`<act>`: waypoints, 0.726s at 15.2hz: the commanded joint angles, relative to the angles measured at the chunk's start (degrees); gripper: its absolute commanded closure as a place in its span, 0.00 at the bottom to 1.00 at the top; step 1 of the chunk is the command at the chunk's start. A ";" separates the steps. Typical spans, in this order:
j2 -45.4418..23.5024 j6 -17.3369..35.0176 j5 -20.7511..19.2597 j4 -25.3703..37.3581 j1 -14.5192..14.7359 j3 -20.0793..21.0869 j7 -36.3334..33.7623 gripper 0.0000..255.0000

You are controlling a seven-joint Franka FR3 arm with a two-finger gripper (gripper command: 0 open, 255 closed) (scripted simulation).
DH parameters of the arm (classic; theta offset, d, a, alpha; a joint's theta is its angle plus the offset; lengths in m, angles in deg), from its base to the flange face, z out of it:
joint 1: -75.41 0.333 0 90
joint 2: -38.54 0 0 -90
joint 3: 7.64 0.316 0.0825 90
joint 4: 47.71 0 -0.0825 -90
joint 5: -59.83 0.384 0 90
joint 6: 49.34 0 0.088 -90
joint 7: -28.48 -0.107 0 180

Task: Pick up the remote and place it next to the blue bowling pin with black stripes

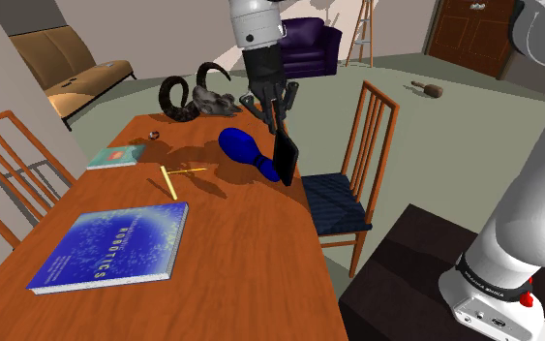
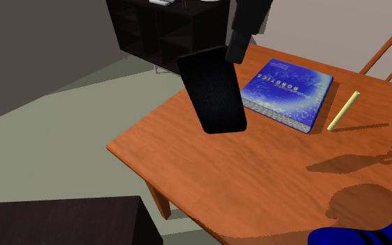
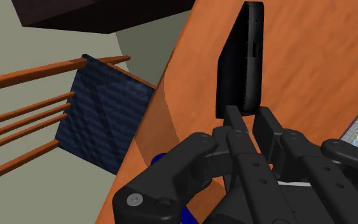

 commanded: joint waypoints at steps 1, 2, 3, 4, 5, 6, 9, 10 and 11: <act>-1.75 -0.69 -1.07 2.15 -1.06 -1.02 2.25 1.00; -2.73 -1.04 -1.61 3.35 -1.53 -1.48 3.25 1.00; -3.77 -1.43 -2.17 4.66 -1.98 -1.92 4.22 1.00; -4.88 -1.85 -2.73 6.06 -2.39 -2.37 5.18 1.00; -6.06 -2.31 -3.32 7.59 -2.78 -2.79 6.12 1.00; -7.32 -2.81 -3.91 9.23 -3.16 -3.19 7.04 1.00; -11.58 -4.66 -5.81 15.03 -4.08 -4.34 9.74 1.00; -13.19 -5.42 -6.48 17.31 -4.29 -4.71 10.62 1.00; -14.93 -6.27 -7.17 19.81 -4.46 -5.07 11.49 1.00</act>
